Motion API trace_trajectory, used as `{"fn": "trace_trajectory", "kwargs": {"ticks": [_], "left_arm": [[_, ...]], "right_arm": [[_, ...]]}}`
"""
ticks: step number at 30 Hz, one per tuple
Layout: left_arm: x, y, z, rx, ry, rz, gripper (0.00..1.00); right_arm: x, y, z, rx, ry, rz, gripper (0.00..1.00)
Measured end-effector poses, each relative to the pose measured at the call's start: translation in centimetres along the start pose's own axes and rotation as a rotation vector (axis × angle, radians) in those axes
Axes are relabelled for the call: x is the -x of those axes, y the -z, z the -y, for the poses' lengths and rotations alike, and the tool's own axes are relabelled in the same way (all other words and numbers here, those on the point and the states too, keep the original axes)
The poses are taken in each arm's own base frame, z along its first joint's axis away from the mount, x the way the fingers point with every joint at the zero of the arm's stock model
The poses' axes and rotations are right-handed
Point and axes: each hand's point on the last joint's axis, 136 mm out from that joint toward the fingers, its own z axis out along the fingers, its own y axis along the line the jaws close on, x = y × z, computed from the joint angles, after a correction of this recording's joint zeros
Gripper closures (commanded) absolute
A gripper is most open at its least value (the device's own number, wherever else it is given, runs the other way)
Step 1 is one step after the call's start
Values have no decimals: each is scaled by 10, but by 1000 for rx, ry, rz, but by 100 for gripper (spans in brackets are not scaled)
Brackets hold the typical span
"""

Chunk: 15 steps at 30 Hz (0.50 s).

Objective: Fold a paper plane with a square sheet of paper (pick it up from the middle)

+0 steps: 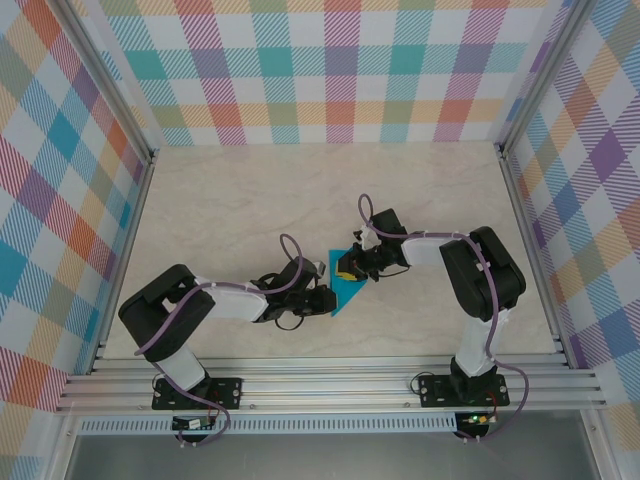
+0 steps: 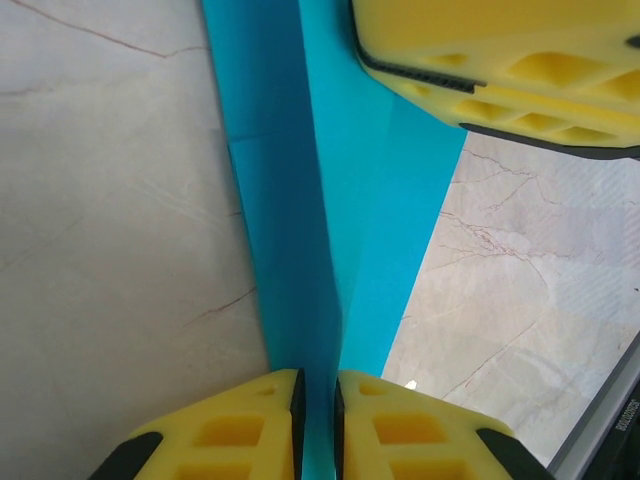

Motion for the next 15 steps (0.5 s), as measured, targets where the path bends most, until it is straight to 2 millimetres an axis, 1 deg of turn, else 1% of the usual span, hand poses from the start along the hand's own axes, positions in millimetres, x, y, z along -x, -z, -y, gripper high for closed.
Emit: {"fn": "trace_trajectory", "kwargs": {"ticks": [4,7,12,15], "left_arm": [[1,1,-1,8,1,7,83],[2,3,-1,13,1,10,81],[5,7,4,2,-3,22,77],[6,7,5,-2,-4,25,78]], "right_arm": [[0,-1,1,-2,-2,-2,87],[0,-2,3,-5,-7,-5,87],[0,-3,5,-7,-11,-8,87],[-1,-3,5,-8,-11,-8,87]]}}
